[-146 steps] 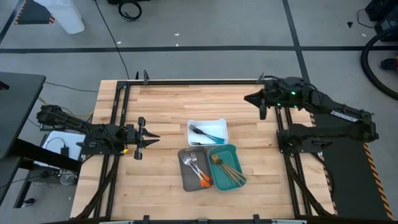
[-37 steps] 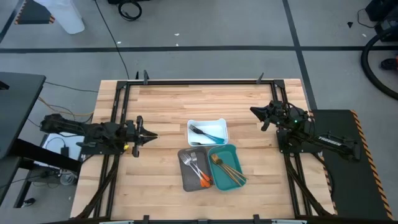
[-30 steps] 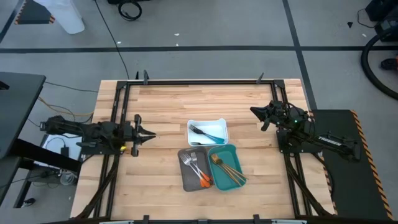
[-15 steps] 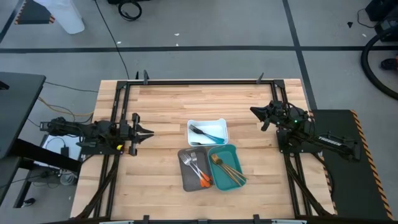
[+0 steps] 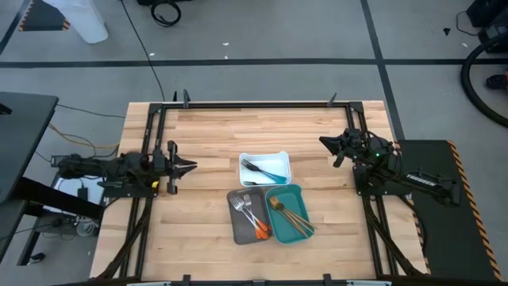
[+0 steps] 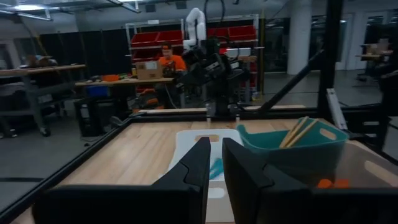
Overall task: Sort silverware by color (type)
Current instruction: Return to Home Position
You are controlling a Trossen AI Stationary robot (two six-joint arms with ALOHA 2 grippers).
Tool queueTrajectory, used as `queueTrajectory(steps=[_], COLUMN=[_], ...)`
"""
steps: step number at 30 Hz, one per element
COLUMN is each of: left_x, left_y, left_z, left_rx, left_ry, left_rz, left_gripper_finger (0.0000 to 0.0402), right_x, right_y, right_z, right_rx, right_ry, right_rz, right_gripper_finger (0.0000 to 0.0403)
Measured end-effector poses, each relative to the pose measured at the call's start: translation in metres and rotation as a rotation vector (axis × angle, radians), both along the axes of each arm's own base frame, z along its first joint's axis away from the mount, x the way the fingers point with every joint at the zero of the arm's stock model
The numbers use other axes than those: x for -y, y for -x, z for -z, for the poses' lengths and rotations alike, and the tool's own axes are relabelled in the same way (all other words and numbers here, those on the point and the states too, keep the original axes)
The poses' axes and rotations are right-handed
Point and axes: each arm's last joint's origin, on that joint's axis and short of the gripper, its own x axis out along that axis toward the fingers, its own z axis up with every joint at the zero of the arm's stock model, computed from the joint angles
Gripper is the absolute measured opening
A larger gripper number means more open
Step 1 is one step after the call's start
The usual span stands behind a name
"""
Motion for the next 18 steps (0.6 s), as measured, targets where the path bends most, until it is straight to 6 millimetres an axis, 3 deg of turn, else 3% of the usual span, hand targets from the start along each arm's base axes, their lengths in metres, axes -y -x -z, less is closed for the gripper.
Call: queueTrajectory(steps=[18], left_x=[-0.0091], left_y=[0.0000], left_z=[0.0000], left_rx=[0.000], left_ry=[0.000], left_rz=[-0.096], left_gripper_finger=[0.0050], right_x=[0.0000], right_y=[0.0000], right_z=[0.0000], right_rx=[0.000], right_ry=[0.000], right_rz=[0.000], right_gripper_finger=[0.0016])
